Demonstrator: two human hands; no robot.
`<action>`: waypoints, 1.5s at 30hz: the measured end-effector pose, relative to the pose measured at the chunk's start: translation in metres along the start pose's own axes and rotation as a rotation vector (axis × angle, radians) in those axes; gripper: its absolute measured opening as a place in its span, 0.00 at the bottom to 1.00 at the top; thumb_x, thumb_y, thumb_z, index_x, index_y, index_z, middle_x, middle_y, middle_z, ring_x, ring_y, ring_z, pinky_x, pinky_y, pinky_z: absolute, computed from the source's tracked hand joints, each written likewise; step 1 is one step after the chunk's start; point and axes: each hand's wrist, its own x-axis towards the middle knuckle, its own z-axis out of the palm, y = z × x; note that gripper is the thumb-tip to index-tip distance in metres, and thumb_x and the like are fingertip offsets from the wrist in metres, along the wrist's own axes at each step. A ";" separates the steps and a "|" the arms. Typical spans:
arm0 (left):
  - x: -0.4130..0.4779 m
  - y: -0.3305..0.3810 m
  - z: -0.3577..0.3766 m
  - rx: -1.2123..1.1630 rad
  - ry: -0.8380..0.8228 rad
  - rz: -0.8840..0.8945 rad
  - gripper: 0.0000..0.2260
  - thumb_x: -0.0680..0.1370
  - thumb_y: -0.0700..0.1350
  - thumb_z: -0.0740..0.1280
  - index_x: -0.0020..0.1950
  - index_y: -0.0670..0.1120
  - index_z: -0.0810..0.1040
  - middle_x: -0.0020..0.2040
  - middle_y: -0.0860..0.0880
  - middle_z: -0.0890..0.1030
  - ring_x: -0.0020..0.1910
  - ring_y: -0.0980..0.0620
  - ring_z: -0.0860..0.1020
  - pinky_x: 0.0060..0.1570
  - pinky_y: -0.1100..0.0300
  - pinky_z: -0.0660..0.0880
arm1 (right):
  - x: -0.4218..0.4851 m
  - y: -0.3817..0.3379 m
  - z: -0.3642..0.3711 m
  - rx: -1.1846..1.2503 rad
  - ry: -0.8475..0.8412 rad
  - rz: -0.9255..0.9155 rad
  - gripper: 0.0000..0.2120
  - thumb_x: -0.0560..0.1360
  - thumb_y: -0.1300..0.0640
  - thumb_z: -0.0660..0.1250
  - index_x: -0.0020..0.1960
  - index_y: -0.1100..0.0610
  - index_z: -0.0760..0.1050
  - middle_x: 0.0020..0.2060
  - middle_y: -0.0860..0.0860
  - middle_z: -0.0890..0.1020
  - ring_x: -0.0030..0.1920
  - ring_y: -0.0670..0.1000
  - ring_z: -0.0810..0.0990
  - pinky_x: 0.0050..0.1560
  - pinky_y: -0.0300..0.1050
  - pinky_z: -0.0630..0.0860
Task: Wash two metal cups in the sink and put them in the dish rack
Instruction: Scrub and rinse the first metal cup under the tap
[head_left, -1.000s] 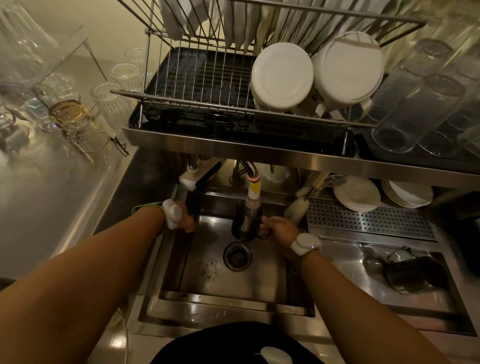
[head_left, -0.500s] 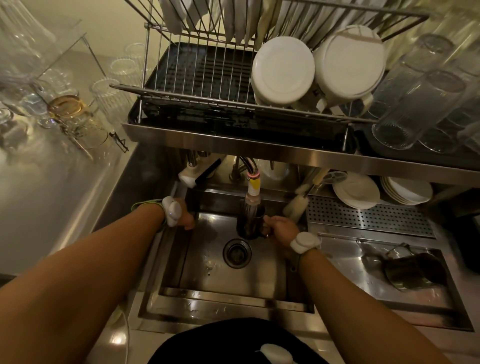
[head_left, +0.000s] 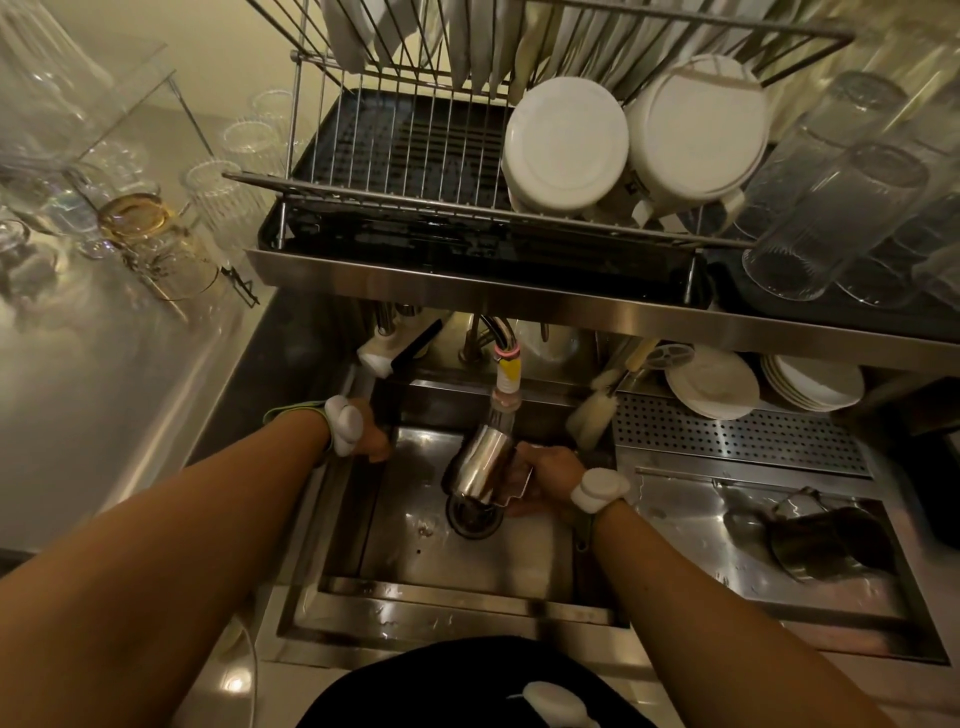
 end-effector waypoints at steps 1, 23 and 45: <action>0.001 -0.001 0.000 0.001 -0.001 -0.003 0.16 0.73 0.51 0.68 0.54 0.42 0.81 0.48 0.46 0.80 0.46 0.47 0.79 0.31 0.67 0.66 | -0.003 0.001 0.004 0.048 -0.031 0.030 0.13 0.83 0.56 0.58 0.45 0.58 0.77 0.32 0.53 0.83 0.33 0.53 0.84 0.48 0.59 0.83; 0.031 -0.002 0.012 -0.109 0.079 -0.020 0.12 0.74 0.50 0.69 0.50 0.43 0.82 0.43 0.49 0.79 0.37 0.52 0.76 0.29 0.64 0.68 | 0.002 0.020 0.017 0.547 -0.026 0.204 0.10 0.85 0.59 0.56 0.55 0.63 0.74 0.47 0.61 0.80 0.46 0.59 0.80 0.43 0.56 0.78; 0.041 0.076 0.051 -1.276 -0.100 0.142 0.26 0.72 0.50 0.74 0.68 0.50 0.70 0.60 0.42 0.77 0.49 0.39 0.81 0.46 0.39 0.80 | 0.010 0.017 -0.002 0.736 -0.150 -0.037 0.21 0.82 0.56 0.60 0.73 0.61 0.69 0.64 0.68 0.78 0.63 0.69 0.79 0.58 0.63 0.79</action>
